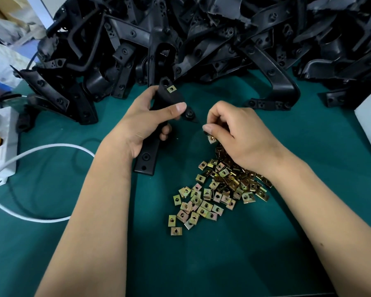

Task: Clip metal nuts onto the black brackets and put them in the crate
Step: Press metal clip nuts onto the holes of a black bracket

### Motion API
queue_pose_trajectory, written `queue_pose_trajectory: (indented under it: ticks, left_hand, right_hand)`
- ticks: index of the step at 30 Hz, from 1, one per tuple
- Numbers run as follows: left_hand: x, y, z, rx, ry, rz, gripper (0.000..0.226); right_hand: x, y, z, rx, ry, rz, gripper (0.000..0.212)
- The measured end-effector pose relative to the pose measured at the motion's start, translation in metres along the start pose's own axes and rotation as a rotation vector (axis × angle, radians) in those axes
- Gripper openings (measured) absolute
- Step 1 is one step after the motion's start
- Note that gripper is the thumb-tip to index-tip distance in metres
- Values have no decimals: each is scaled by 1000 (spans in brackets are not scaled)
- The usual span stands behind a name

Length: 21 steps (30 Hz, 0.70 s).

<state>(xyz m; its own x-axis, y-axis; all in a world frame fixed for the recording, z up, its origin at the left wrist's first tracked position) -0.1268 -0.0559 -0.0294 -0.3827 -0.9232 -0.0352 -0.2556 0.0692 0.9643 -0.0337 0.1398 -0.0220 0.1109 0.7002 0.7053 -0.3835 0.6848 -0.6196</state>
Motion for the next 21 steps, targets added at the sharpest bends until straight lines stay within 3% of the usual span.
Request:
queue_pose_trajectory:
  ticks: [5, 11, 17, 21]
  left_hand:
    - [-1, 0, -1, 14, -32, 5, 46]
    - [-7, 2, -8, 37, -201, 82, 82]
    - [-12, 2, -11, 50, -284, 154, 79]
    - [-11, 1, -10, 63, -263, 134, 82]
  right_hand:
    - [1, 5, 0, -43, 49, 59, 10]
    - [-2, 11, 0, -167, 164, 443, 6]
    - [-8, 9, 0, -204, 215, 564, 30]
    - [-8, 9, 0, -227, 200, 607, 27]
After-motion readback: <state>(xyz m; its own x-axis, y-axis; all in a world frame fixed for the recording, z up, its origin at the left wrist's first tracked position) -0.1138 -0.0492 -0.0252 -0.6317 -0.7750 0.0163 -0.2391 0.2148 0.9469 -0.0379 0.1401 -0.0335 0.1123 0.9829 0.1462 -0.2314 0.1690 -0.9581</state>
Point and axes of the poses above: each hand's wrist, its own z-axis towards the middle knuckle, its own x-axis out of the back of the hand, y = z × x, the point moved 2 cm from there along z, towards the middle knuckle, and after that the axes turned 7 degrees about x, right-handed, at the moved point
